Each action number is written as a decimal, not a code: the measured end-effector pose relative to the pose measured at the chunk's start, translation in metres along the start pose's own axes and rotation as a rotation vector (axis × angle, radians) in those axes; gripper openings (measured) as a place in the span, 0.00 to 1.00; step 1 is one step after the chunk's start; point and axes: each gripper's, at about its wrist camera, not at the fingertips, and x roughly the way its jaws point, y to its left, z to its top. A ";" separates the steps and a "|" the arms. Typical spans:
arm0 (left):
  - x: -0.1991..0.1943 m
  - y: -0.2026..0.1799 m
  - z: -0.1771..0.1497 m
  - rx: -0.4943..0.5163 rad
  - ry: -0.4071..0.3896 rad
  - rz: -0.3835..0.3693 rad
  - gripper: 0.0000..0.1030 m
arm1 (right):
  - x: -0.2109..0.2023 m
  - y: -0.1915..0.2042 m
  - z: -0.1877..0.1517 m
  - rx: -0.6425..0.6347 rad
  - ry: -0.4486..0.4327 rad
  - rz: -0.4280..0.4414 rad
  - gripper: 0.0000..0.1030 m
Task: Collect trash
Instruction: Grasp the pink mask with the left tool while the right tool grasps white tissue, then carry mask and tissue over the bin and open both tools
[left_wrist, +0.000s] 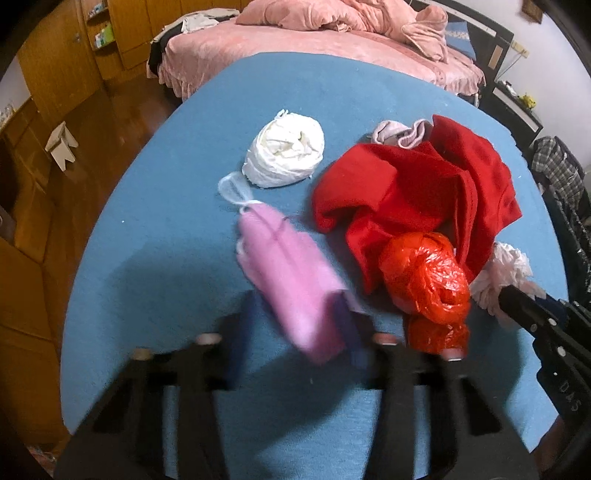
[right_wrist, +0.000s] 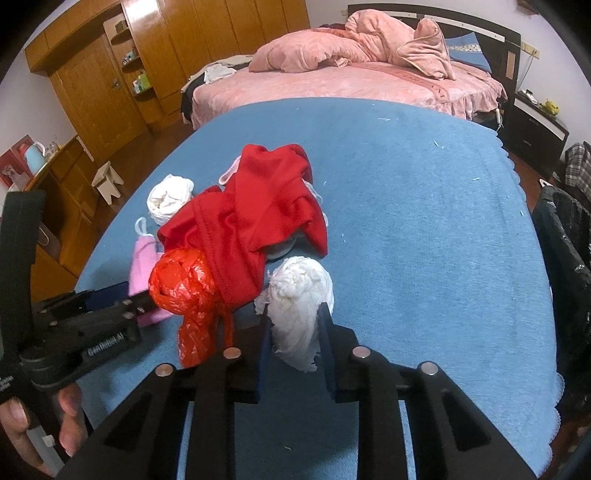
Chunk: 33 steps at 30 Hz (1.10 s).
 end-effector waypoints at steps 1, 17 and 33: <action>-0.001 0.000 0.001 -0.003 0.002 -0.008 0.21 | -0.001 0.000 0.000 0.000 0.000 0.000 0.23; -0.058 -0.005 -0.006 -0.005 -0.048 0.013 0.05 | -0.041 -0.006 0.003 0.005 -0.047 0.012 0.21; -0.108 -0.112 -0.009 0.158 -0.119 -0.011 0.05 | -0.122 -0.090 0.012 0.086 -0.126 -0.042 0.21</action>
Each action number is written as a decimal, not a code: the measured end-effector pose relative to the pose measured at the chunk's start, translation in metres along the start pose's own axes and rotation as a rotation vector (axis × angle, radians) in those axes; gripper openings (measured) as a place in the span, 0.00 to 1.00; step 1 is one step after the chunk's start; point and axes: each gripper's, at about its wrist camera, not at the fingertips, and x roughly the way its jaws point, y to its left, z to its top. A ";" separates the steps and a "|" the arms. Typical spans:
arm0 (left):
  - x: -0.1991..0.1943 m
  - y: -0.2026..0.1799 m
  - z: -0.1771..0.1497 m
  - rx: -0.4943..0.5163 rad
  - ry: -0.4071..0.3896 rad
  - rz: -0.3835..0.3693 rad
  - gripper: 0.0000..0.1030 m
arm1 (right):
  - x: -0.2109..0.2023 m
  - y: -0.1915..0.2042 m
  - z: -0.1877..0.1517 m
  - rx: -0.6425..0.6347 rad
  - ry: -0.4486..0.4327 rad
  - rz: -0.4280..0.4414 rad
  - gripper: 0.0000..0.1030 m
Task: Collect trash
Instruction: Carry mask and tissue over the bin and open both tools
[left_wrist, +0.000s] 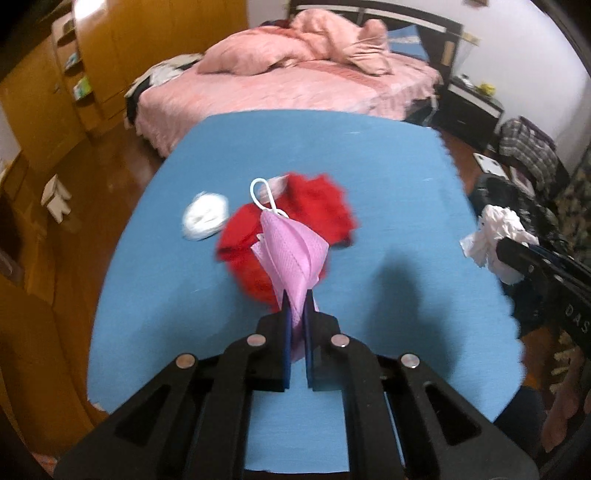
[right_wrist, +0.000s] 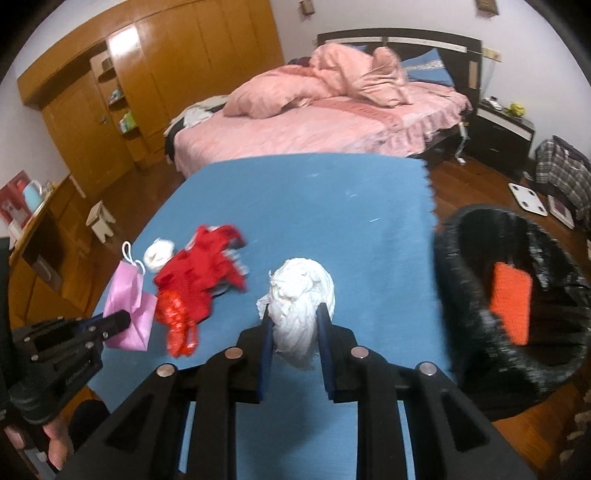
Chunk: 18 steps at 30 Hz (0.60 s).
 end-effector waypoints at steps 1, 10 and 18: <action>-0.002 -0.016 0.004 0.018 -0.007 -0.011 0.05 | -0.005 -0.010 0.002 0.010 -0.005 -0.009 0.21; -0.007 -0.129 0.031 0.131 -0.042 -0.116 0.05 | -0.045 -0.110 0.010 0.077 -0.034 -0.114 0.21; 0.002 -0.228 0.044 0.223 -0.043 -0.201 0.05 | -0.058 -0.190 0.012 0.142 -0.038 -0.177 0.21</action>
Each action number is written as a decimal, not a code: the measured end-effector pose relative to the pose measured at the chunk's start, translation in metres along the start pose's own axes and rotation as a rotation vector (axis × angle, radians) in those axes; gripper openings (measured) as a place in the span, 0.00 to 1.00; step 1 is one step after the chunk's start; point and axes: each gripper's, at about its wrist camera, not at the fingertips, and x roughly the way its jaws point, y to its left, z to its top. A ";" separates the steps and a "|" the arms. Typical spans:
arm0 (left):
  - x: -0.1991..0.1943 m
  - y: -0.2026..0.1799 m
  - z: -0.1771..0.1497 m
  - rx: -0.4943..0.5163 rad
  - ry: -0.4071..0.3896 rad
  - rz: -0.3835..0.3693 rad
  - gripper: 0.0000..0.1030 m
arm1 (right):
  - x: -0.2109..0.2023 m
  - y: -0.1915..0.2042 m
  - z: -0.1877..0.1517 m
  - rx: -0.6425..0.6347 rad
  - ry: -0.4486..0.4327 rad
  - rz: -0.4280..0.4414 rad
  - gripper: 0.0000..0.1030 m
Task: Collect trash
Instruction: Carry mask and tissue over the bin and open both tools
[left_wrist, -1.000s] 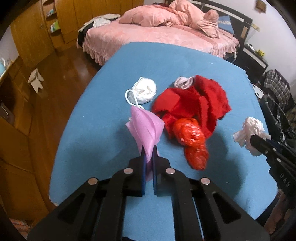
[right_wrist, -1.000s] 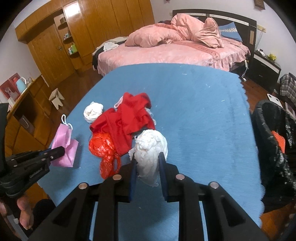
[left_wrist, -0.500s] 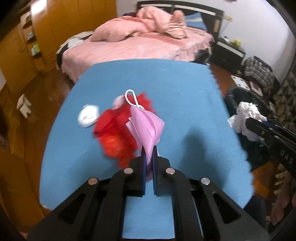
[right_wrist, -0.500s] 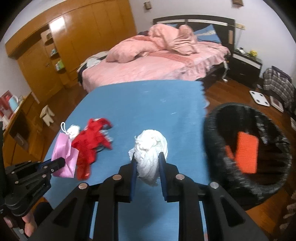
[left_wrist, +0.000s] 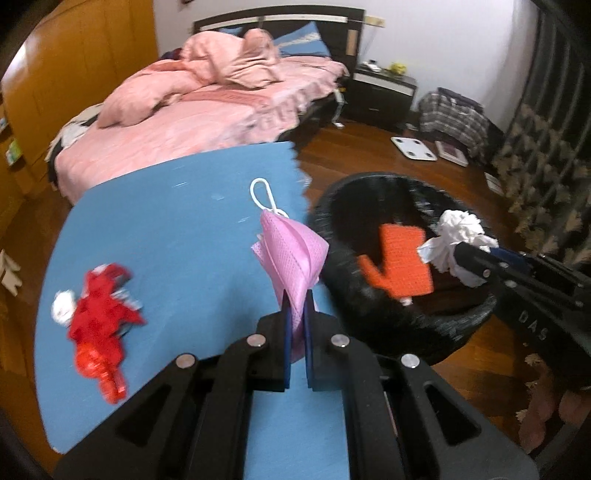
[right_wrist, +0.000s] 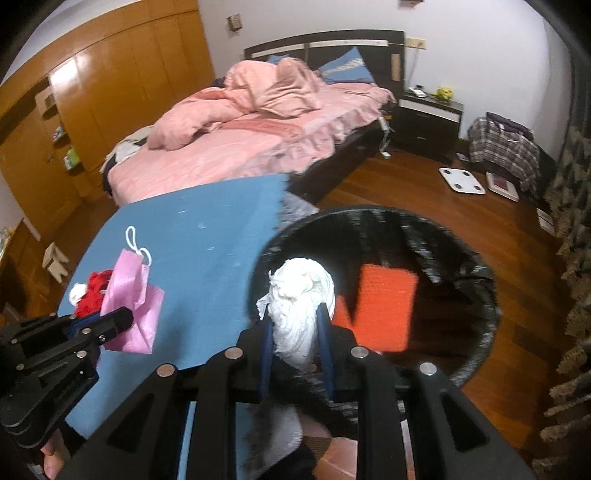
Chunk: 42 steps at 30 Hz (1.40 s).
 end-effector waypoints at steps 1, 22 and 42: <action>0.002 -0.007 0.002 0.004 0.001 -0.008 0.05 | 0.002 -0.009 0.001 0.009 0.003 -0.007 0.21; 0.120 -0.105 0.043 0.146 0.061 -0.132 0.33 | 0.081 -0.117 0.007 0.092 0.099 -0.075 0.29; 0.057 0.017 -0.002 0.046 0.039 0.055 0.56 | 0.029 -0.057 -0.033 0.124 0.044 -0.008 0.36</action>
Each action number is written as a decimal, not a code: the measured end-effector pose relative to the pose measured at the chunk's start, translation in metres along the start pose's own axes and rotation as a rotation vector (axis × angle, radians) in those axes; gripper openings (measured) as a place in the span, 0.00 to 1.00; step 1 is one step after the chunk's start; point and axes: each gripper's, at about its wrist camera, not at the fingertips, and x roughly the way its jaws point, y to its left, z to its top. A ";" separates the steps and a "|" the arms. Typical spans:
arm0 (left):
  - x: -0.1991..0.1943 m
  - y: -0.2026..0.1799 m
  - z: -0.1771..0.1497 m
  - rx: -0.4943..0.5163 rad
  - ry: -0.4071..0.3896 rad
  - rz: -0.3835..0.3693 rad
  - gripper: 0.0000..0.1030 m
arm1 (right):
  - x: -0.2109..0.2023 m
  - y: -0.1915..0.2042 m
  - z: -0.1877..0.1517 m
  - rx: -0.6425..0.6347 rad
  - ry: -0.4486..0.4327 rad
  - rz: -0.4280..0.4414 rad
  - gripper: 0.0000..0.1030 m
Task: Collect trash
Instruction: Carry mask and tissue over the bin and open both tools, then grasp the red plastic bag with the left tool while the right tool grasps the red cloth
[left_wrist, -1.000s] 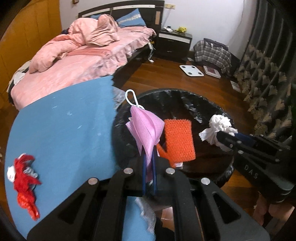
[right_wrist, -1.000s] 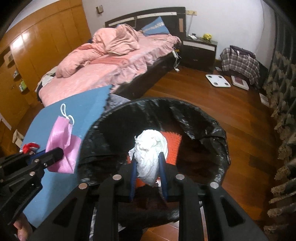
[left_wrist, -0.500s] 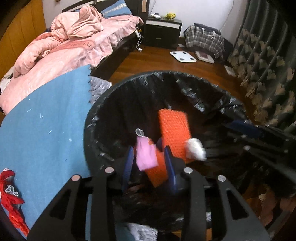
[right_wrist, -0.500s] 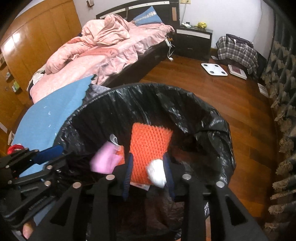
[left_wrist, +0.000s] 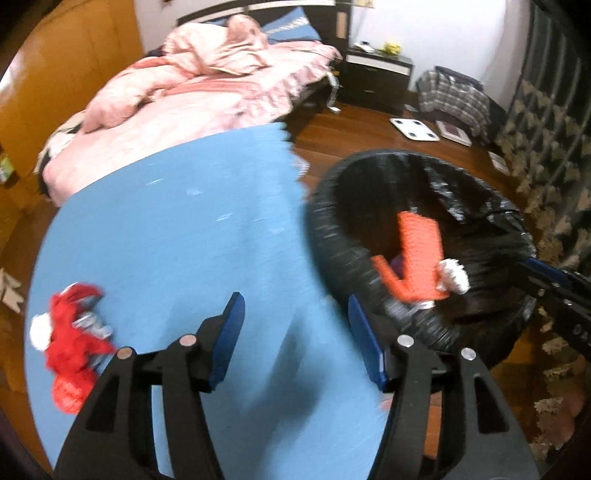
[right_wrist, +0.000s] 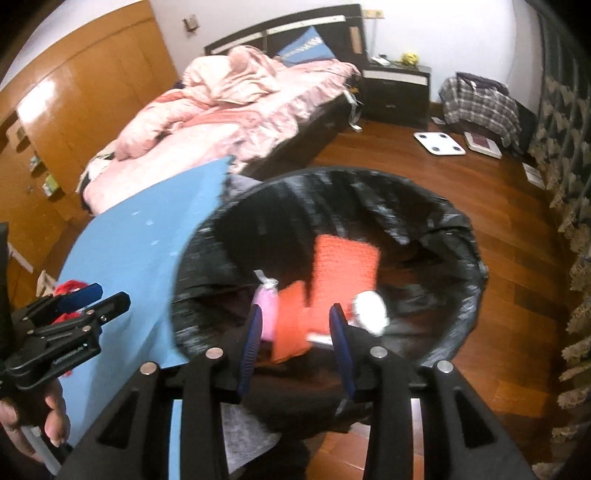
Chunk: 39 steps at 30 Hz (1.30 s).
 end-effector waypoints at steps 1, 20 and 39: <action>-0.004 0.009 -0.005 -0.007 -0.002 0.012 0.56 | -0.003 0.013 -0.004 -0.013 -0.003 0.008 0.36; -0.045 0.223 -0.107 -0.291 0.026 0.226 0.57 | 0.020 0.224 -0.065 -0.210 0.030 0.161 0.36; -0.017 0.252 -0.120 -0.287 0.025 0.093 0.31 | 0.067 0.297 -0.073 -0.295 0.060 0.197 0.36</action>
